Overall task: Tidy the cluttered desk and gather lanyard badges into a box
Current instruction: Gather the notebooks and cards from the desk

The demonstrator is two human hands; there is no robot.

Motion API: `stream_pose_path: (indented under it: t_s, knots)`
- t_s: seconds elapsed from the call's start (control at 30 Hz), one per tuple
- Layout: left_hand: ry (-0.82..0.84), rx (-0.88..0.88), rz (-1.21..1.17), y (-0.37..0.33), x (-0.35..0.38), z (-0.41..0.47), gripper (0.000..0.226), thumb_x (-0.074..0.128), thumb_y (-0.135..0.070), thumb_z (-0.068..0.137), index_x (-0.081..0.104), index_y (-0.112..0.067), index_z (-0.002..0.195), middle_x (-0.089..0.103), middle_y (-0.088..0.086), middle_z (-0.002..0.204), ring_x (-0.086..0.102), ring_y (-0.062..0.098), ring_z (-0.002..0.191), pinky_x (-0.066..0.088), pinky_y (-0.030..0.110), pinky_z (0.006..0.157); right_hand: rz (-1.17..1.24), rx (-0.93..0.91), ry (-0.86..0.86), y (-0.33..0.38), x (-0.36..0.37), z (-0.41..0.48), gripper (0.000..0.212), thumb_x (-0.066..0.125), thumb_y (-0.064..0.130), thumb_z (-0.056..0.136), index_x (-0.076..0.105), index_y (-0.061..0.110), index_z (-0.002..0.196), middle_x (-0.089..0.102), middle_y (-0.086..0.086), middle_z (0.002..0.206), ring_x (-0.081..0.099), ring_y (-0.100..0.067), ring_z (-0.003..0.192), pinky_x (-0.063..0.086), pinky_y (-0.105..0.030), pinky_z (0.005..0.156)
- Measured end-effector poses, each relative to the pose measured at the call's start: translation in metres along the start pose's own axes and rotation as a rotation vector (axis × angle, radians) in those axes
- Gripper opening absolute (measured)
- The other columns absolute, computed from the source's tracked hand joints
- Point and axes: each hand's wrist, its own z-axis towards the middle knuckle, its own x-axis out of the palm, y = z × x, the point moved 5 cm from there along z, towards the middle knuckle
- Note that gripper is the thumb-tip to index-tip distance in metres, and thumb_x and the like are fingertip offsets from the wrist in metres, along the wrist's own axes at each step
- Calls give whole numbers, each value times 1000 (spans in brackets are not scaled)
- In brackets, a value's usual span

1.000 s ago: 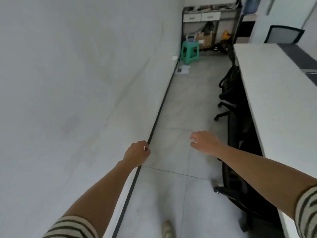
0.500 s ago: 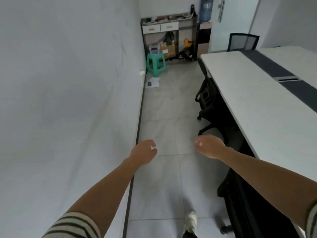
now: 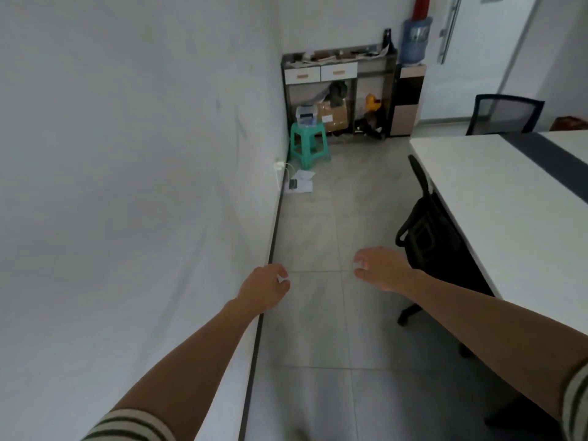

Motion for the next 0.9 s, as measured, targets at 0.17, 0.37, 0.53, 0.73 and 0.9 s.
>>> stream_pose_path:
  t_s: [0.17, 0.37, 0.53, 0.73, 0.9]
  knots:
    - [4, 52, 25, 16, -30, 140, 29, 55, -30, 95, 61, -13, 117, 65, 14, 102, 61, 27, 97, 48, 32, 85, 10, 31, -22, -9, -16, 133, 36, 50, 39, 96, 53, 25, 129, 56, 1, 132, 49, -20, 123, 39, -34, 104]
    - [26, 112, 77, 3, -98, 307, 31, 54, -31, 96, 59, -12, 120, 62, 15, 114, 58, 27, 103, 47, 30, 88, 72, 139, -83, -42, -75, 267, 33, 52, 43, 94, 56, 29, 123, 64, 5, 117, 54, -18, 115, 42, -30, 97]
    - [61, 162, 77, -33, -112, 428, 30, 56, -30, 94, 59, -13, 120, 60, 12, 119, 55, 27, 111, 44, 31, 95, 130, 233, -94, -94, -104, 350, 32, 53, 45, 91, 58, 32, 121, 65, 7, 112, 58, -15, 107, 42, -26, 83]
    - [94, 231, 75, -78, -103, 590, 28, 56, -30, 94, 61, -12, 115, 64, 11, 110, 57, 27, 106, 45, 30, 89, 93, 278, -110, -178, -136, 488, 33, 54, 44, 92, 57, 32, 122, 63, 7, 119, 54, -16, 116, 42, -29, 94]
    - [55, 198, 72, -114, -123, 719, 28, 58, -30, 93, 61, -12, 114, 65, 11, 106, 60, 23, 98, 45, 28, 85, 86, 267, -140, -233, -190, 614, 33, 57, 43, 90, 58, 32, 121, 64, 6, 120, 54, -17, 116, 41, -29, 98]
